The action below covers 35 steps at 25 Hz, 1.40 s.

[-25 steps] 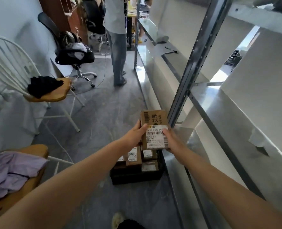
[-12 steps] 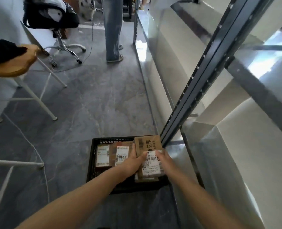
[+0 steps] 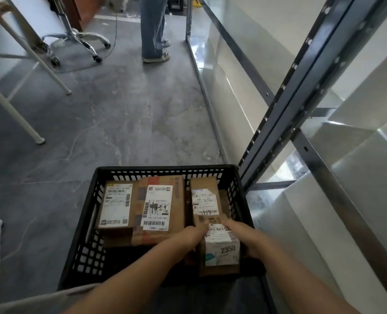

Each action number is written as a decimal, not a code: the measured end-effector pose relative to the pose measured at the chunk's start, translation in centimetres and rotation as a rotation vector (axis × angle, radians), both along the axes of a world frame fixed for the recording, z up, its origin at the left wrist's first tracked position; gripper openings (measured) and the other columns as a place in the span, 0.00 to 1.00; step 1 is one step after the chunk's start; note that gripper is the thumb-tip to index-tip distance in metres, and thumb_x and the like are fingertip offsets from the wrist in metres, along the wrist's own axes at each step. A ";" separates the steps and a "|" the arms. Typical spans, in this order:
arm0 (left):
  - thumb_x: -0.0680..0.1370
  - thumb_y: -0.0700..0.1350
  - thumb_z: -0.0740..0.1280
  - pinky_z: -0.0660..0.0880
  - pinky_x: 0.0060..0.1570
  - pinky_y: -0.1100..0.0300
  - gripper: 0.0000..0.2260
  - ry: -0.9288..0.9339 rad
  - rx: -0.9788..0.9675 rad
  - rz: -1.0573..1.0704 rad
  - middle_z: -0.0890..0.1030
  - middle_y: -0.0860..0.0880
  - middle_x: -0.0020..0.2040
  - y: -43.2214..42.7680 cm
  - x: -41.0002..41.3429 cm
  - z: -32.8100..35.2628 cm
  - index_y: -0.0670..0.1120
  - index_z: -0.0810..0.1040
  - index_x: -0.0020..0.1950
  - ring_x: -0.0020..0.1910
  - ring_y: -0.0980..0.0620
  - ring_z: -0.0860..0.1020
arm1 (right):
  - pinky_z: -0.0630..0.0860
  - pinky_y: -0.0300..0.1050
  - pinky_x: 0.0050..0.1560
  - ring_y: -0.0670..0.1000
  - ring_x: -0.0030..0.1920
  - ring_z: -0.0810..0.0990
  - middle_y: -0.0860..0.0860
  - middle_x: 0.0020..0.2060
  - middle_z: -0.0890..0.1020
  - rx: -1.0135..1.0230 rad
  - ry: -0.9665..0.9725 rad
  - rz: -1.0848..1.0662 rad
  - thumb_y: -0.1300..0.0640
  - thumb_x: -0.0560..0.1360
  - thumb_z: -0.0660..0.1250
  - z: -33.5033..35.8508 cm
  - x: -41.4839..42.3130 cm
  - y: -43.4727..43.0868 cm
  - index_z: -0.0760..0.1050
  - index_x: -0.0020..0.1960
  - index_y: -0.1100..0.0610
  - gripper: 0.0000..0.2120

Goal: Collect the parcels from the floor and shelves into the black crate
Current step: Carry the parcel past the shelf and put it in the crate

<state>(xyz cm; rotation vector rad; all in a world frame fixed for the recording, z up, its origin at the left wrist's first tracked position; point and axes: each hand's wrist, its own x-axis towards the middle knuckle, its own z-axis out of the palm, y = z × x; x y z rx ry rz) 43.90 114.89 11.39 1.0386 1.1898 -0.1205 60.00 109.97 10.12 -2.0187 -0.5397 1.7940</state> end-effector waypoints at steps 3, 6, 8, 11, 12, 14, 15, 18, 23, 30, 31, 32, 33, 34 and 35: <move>0.81 0.50 0.55 0.78 0.50 0.59 0.18 -0.139 -0.001 0.162 0.78 0.43 0.61 -0.2 0.3 -1.6 0.44 0.66 0.69 0.57 0.46 0.79 | 0.78 0.41 0.43 0.51 0.48 0.82 0.53 0.51 0.82 0.074 -0.110 -0.056 0.47 0.79 0.57 -1.7 -0.2 0.5 0.66 0.65 0.60 0.21; 0.81 0.47 0.56 0.79 0.51 0.56 0.19 -0.159 0.057 0.162 0.77 0.44 0.62 -1.3 0.5 -3.8 0.46 0.60 0.72 0.58 0.47 0.78 | 0.76 0.35 0.30 0.45 0.41 0.82 0.50 0.47 0.81 0.127 -0.175 -0.088 0.48 0.79 0.57 -3.8 -0.8 -0.3 0.64 0.63 0.55 0.16; 0.81 0.45 0.57 0.75 0.60 0.48 0.22 -0.103 0.124 0.113 0.74 0.44 0.66 -1.8 0.7 -5.1 0.47 0.54 0.74 0.62 0.46 0.75 | 0.74 0.37 0.34 0.47 0.45 0.81 0.51 0.50 0.80 0.137 -0.174 -0.091 0.50 0.80 0.56 -5.5 -1.5 -0.8 0.65 0.63 0.56 0.15; 0.81 0.42 0.56 0.72 0.63 0.48 0.24 -0.068 0.163 0.133 0.71 0.44 0.68 -2.1 1.0 -5.6 0.48 0.51 0.75 0.64 0.46 0.73 | 0.72 0.37 0.35 0.45 0.45 0.78 0.50 0.50 0.78 0.164 -0.177 -0.111 0.52 0.80 0.56 -6.5 -2.3 -1.0 0.64 0.64 0.55 0.14; 0.81 0.42 0.56 0.72 0.63 0.49 0.24 -0.053 0.183 0.128 0.70 0.44 0.68 -2.3 1.1 -5.5 0.48 0.50 0.74 0.64 0.47 0.73 | 0.71 0.36 0.35 0.43 0.44 0.78 0.48 0.48 0.78 0.179 -0.182 -0.101 0.52 0.80 0.56 -6.4 -2.4 -1.0 0.65 0.63 0.54 0.13; 0.81 0.42 0.56 0.71 0.61 0.53 0.24 -0.008 0.234 0.113 0.70 0.45 0.68 -2.6 1.2 -5.2 0.49 0.50 0.74 0.63 0.50 0.73 | 0.71 0.35 0.36 0.43 0.45 0.77 0.46 0.48 0.77 0.215 -0.197 -0.078 0.52 0.80 0.57 -6.4 -2.4 -1.2 0.66 0.63 0.53 0.13; 0.81 0.42 0.56 0.70 0.60 0.54 0.25 0.004 0.254 0.110 0.70 0.46 0.69 -2.6 1.3 -5.1 0.49 0.49 0.75 0.61 0.52 0.72 | 0.71 0.36 0.38 0.44 0.46 0.77 0.47 0.49 0.77 0.237 -0.209 -0.077 0.52 0.80 0.57 -6.5 -2.4 -1.2 0.67 0.63 0.53 0.13; 0.80 0.41 0.58 0.66 0.66 0.55 0.32 0.047 0.251 0.031 0.62 0.46 0.74 -2.2 1.7 -4.5 0.47 0.40 0.76 0.67 0.52 0.67 | 0.73 0.41 0.45 0.48 0.51 0.77 0.52 0.56 0.77 0.290 -0.250 -0.049 0.54 0.80 0.57 -6.9 -2.6 -1.1 0.66 0.66 0.53 0.15; 0.77 0.47 0.64 0.56 0.70 0.57 0.28 0.039 0.709 -0.061 0.55 0.53 0.76 0.5 -0.5 -1.3 0.52 0.58 0.75 0.75 0.51 0.55 | 0.74 0.50 0.62 0.48 0.66 0.70 0.50 0.71 0.65 0.573 -0.560 -0.021 0.55 0.79 0.58 -6.1 -3.3 -1.2 0.53 0.75 0.51 0.26; 0.74 0.48 0.68 0.69 0.65 0.45 0.28 0.299 0.702 0.179 0.69 0.44 0.69 5.5 -9.9 -3.4 0.46 0.62 0.71 0.66 0.45 0.70 | 0.58 0.51 0.72 0.48 0.75 0.40 0.42 0.75 0.35 0.736 -0.598 0.693 0.45 0.70 0.67 -5.1 -10.2 2.7 0.45 0.74 0.40 0.42; 0.74 0.45 0.69 0.70 0.65 0.48 0.28 0.188 0.690 0.144 0.69 0.46 0.68 4.9 -10.0 -3.8 0.47 0.62 0.70 0.65 0.47 0.71 | 0.58 0.54 0.73 0.51 0.75 0.36 0.44 0.74 0.33 0.699 -0.646 0.751 0.47 0.70 0.68 -5.2 -10.6 3.2 0.46 0.75 0.41 0.42; 0.74 0.44 0.69 0.68 0.67 0.49 0.30 0.134 0.709 0.095 0.66 0.47 0.70 4.5 -10.2 -4.2 0.47 0.60 0.72 0.68 0.48 0.68 | 0.56 0.55 0.73 0.53 0.75 0.34 0.45 0.74 0.30 0.670 -0.668 0.775 0.48 0.70 0.68 -5.3 -10.8 3.8 0.46 0.75 0.43 0.42; 0.74 0.43 0.69 0.64 0.70 0.50 0.33 0.120 0.733 0.044 0.61 0.47 0.74 4.5 -10.6 -4.8 0.47 0.57 0.75 0.72 0.47 0.63 | 0.54 0.54 0.73 0.54 0.74 0.32 0.45 0.72 0.29 0.653 -0.658 0.777 0.50 0.71 0.68 -5.3 -10.7 4.2 0.47 0.76 0.44 0.42; 0.74 0.44 0.68 0.58 0.73 0.50 0.35 0.133 0.744 0.014 0.54 0.47 0.77 4.7 -10.9 -5.1 0.48 0.53 0.77 0.75 0.47 0.56 | 0.52 0.53 0.73 0.53 0.74 0.31 0.44 0.71 0.27 0.647 -0.627 0.771 0.50 0.71 0.69 -5.2 -10.3 4.6 0.47 0.76 0.45 0.41; 0.75 0.44 0.68 0.53 0.75 0.51 0.37 0.141 0.749 -0.001 0.49 0.48 0.78 5.1 -11.2 -5.4 0.49 0.50 0.77 0.76 0.48 0.51 | 0.50 0.52 0.74 0.53 0.73 0.31 0.43 0.69 0.27 0.646 -0.590 0.765 0.51 0.71 0.69 -5.2 -10.0 4.9 0.48 0.76 0.45 0.41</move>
